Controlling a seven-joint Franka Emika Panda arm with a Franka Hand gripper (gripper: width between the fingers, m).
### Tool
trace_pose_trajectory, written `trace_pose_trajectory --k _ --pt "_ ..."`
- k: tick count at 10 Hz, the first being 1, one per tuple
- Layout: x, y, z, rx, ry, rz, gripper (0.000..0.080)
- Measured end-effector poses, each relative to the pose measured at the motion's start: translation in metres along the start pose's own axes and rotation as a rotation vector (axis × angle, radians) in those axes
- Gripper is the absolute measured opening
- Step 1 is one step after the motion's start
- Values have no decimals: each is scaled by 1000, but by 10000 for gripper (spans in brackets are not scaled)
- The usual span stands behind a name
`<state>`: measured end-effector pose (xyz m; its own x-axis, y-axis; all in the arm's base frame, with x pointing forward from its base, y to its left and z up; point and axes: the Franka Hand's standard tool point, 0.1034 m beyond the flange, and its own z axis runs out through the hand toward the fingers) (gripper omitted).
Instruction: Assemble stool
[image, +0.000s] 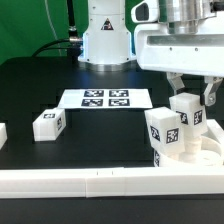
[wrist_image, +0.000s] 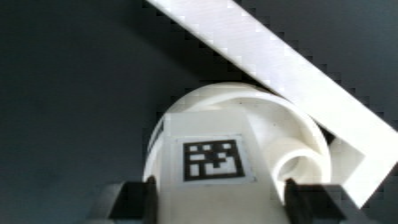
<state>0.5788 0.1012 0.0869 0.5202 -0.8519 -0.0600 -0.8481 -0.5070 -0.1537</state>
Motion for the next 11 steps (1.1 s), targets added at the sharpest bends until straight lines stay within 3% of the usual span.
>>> trace_pose_trajectory --k 5,11 --pt "-5 -2 1 18 -33 338 340" --pt "-4 -4 2 61 -103 997 340"
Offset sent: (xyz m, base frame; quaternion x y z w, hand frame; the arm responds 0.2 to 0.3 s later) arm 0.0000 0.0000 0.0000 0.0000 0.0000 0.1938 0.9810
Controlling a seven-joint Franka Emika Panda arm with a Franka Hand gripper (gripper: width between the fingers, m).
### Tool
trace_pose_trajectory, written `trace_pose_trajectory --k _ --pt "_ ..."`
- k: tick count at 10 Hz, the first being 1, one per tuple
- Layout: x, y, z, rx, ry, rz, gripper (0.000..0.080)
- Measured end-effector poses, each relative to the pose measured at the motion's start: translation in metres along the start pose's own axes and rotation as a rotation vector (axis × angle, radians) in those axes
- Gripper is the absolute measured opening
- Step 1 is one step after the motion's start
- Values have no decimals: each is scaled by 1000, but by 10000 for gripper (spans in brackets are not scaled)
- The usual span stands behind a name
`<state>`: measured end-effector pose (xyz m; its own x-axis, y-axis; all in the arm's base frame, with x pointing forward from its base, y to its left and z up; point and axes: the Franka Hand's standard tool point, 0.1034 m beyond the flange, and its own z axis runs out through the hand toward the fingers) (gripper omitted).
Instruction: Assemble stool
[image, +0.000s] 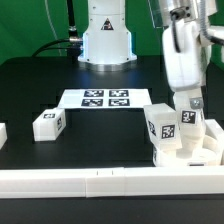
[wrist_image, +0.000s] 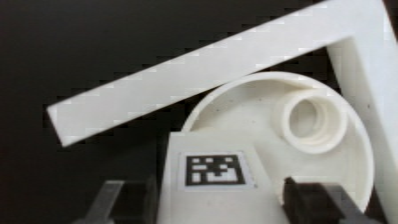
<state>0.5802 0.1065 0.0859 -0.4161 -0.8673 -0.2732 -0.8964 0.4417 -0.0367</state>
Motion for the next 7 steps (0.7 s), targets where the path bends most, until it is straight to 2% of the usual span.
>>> trace_pose_trajectory --k 2,5,6,7 --pt "-2 1 0 -6 -2 151 340" --pt "-2 2 0 -6 -4 182 340" --pt "-3 1 0 -5 -6 179 520" --pt "-5 0 -6 2 -17 166 608"
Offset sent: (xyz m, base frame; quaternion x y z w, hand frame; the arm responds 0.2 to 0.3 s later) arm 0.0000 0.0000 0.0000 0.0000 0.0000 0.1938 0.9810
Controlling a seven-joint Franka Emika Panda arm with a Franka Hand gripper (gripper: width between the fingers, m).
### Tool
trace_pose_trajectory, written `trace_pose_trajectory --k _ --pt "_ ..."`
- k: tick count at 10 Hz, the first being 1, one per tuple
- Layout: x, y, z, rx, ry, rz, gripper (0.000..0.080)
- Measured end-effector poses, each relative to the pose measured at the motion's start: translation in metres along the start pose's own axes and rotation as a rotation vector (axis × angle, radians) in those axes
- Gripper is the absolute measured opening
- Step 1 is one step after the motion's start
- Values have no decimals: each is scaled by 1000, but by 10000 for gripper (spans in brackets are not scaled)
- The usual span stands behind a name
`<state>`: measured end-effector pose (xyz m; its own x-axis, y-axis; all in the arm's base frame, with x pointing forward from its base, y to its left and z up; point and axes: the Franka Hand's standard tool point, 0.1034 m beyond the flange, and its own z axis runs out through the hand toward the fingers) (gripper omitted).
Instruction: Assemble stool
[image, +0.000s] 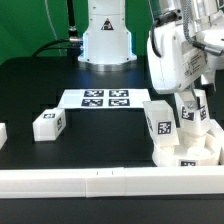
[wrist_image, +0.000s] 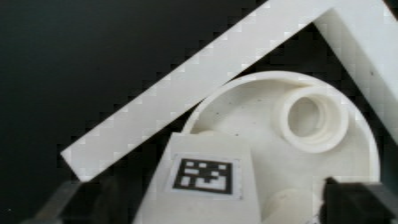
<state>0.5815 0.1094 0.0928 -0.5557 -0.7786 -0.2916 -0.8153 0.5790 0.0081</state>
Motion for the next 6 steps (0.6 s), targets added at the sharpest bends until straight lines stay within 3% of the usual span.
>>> trace_pose_trajectory --k 2,6 --pt "-9 1 -15 9 -29 -27 642" --pt "-6 3 -11 2 -20 -308 649"
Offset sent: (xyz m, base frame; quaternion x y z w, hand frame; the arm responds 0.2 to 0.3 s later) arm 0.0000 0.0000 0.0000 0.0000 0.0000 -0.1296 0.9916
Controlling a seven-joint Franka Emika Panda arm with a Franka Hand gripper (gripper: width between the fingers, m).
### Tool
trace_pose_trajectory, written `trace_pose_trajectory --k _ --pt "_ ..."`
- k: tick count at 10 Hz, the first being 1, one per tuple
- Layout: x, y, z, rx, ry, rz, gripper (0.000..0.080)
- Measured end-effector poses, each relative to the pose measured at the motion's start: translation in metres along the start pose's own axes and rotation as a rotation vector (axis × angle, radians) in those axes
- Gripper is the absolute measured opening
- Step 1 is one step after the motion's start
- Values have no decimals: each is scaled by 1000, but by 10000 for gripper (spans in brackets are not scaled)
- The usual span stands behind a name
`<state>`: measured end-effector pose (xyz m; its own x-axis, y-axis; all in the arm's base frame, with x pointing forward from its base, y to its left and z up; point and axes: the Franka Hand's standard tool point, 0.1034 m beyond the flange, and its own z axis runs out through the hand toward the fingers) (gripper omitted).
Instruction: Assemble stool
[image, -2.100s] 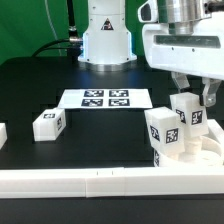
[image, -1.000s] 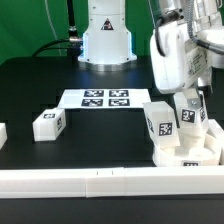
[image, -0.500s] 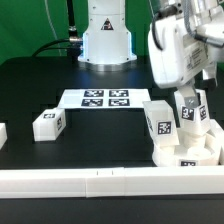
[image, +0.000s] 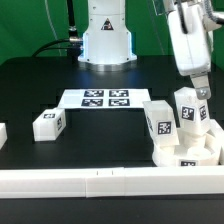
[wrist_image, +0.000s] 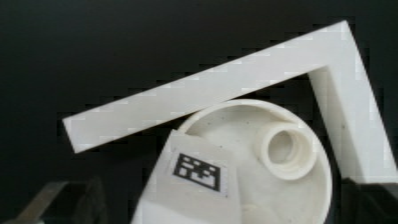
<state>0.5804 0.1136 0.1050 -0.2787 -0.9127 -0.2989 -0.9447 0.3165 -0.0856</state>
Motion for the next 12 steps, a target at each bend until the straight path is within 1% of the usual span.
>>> trace_pose_trajectory --k 1,2,3,4,5,9,10,11,12 --pt "-5 5 1 -40 -5 -77 649" --pt "-7 5 0 -62 -8 -225 649" --pt "-11 7 -2 -92 -10 -365 649" --pt "-16 7 -4 -115 -11 -502 649" --pt "-19 6 -5 -120 -17 -613 649" --pt "-16 5 -4 -118 -26 -871 649" --pt "-16 6 -4 -126 -26 -971 649" --pt "-14 6 -5 -146 -22 -1164 649" --pt "-13 7 -5 -156 -24 -1285 649"
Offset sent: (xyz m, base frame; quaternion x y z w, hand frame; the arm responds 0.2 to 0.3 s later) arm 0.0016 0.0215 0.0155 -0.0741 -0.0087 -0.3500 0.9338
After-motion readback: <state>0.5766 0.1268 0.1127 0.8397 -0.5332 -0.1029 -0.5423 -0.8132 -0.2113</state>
